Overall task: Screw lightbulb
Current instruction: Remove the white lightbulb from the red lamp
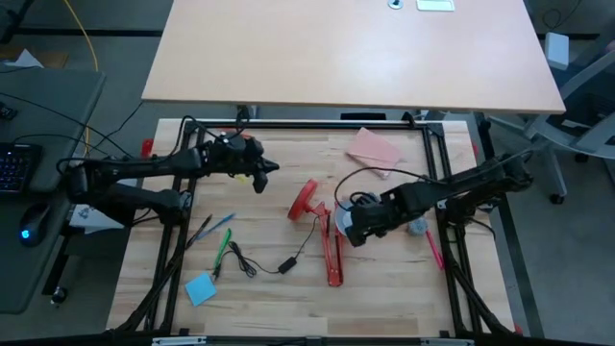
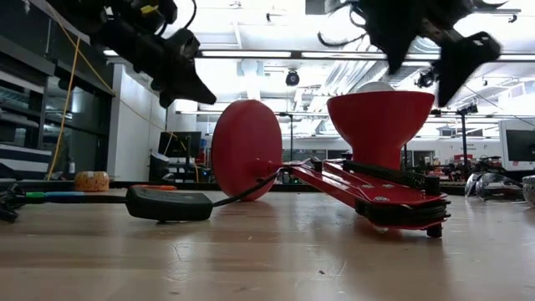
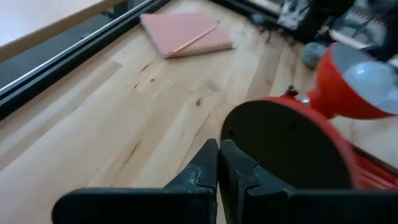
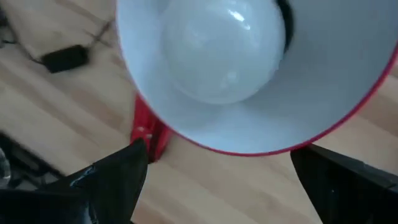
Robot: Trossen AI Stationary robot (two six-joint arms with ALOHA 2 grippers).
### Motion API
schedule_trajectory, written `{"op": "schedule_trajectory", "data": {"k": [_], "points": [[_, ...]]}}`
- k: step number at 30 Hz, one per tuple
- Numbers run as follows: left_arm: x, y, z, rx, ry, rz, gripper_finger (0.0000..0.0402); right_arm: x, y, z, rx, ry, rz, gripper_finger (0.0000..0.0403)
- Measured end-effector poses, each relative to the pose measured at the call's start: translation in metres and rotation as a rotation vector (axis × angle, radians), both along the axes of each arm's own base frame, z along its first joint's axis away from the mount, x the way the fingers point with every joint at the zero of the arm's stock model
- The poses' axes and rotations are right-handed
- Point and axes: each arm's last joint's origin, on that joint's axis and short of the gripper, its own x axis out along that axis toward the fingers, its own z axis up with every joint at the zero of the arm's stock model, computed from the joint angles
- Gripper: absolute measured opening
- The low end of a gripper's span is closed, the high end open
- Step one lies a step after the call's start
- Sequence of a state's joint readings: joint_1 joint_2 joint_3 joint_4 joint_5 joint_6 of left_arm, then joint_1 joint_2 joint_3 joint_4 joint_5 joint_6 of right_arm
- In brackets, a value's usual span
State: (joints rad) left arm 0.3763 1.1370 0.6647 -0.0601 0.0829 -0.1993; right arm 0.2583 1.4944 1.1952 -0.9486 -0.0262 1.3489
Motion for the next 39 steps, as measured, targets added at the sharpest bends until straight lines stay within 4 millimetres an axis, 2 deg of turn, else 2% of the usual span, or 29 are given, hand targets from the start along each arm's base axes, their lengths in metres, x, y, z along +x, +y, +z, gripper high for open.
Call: {"op": "schedule_trajectory", "data": {"k": [5,8,14,17,20,23,27,32,35,39], "points": [[0.003,0.002,-0.006,-0.006,0.029,0.008,0.0,0.01,-0.002,0.026,-0.134,-0.135,0.032,0.0381],[0.004,0.001,-0.009,-0.012,0.041,0.002,0.0,0.011,-0.003,0.043,-0.195,-0.164,0.118,0.0381],[0.004,0.001,-0.016,-0.03,0.103,-0.005,0.0,0.005,-0.007,0.053,-0.216,-0.104,0.254,0.0381],[-0.005,-0.002,-0.022,-0.04,0.207,-0.011,0.0,0.009,-0.01,0.059,-0.248,-0.15,0.289,0.0381],[-0.016,-0.006,-0.018,-0.009,0.266,0.008,0.0,0.017,-0.015,0.062,-0.306,-0.231,0.391,0.0381],[-0.028,-0.009,-0.007,0.028,0.257,0.034,0.0,0.026,-0.026,0.062,-0.35,-0.267,0.459,0.0381],[-0.04,-0.012,0.002,0.061,0.246,0.071,0.0,0.045,-0.049,0.057,-0.435,-0.232,0.57,0.0381],[-0.045,-0.014,-0.015,-0.009,0.31,0.122,0.0,0.07,-0.069,0.039,-0.558,-0.025,0.762,0.0377],[-0.046,-0.016,-0.023,-0.08,0.316,0.165,0.0,0.079,-0.07,0.035,-0.576,0.075,0.856,0.0361],[-0.043,-0.02,-0.026,-0.083,0.304,0.171,0.0,0.085,-0.058,0.038,-0.6,0.069,0.953,0.0317]]}}
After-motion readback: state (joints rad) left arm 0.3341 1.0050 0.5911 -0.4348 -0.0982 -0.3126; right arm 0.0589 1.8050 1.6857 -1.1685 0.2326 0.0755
